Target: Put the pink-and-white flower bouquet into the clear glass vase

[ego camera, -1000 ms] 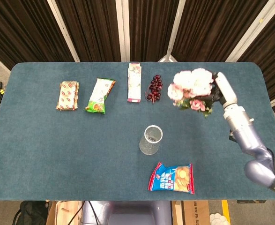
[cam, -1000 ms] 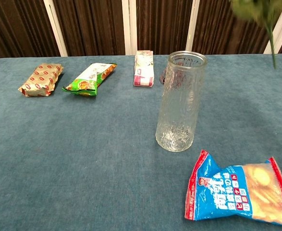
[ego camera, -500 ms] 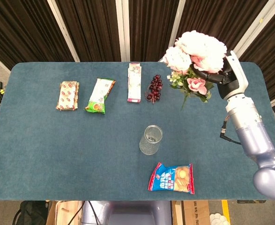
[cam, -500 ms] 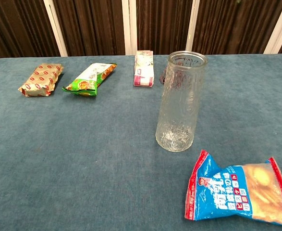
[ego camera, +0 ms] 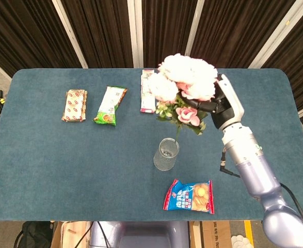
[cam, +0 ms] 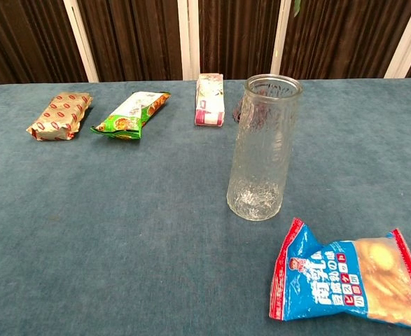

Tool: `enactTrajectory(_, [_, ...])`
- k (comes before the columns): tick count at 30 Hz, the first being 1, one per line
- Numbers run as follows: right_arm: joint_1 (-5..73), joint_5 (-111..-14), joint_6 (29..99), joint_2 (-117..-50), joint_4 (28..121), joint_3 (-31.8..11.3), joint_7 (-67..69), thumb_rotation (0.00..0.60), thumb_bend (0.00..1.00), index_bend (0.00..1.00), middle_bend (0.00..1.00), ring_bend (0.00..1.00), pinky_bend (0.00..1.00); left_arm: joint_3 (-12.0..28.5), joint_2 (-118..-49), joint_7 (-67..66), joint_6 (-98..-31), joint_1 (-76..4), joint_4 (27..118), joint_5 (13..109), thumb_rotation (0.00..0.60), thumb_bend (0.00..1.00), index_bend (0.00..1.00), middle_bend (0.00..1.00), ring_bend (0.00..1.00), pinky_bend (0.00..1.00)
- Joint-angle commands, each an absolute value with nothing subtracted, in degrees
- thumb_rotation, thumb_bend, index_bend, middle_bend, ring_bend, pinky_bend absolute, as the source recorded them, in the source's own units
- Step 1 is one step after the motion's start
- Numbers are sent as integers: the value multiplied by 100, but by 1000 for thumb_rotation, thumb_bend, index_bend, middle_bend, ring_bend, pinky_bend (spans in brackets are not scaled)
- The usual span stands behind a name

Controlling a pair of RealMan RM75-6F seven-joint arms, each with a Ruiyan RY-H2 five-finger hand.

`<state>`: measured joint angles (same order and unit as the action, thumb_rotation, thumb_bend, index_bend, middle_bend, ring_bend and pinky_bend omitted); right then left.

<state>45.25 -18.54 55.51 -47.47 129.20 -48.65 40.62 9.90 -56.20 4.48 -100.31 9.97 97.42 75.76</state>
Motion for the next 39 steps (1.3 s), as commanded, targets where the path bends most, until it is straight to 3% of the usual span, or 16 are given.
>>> enactTrajectory(1, [4554,-2019,5667,-4977,12954,-4689,3996,600,293,513,474,518,140,984,-5613,467,-10044,1006,9738,7592,600,195,157,0,0,29])
enactTrajectory(19, [4659,-2430,6037,-6035,12525,-4253,3933,600,294,521,474,518,139,988,-5649,312,-10083,999,9769,7570,600,196,157,0,0,29])
enactTrajectory(39, [4231,-3517,5339,-6930,11567,-3743,4370,600,293,528,474,518,139,980,-5734,-7,-10126,964,9830,7582,600,196,158,0,0,29])
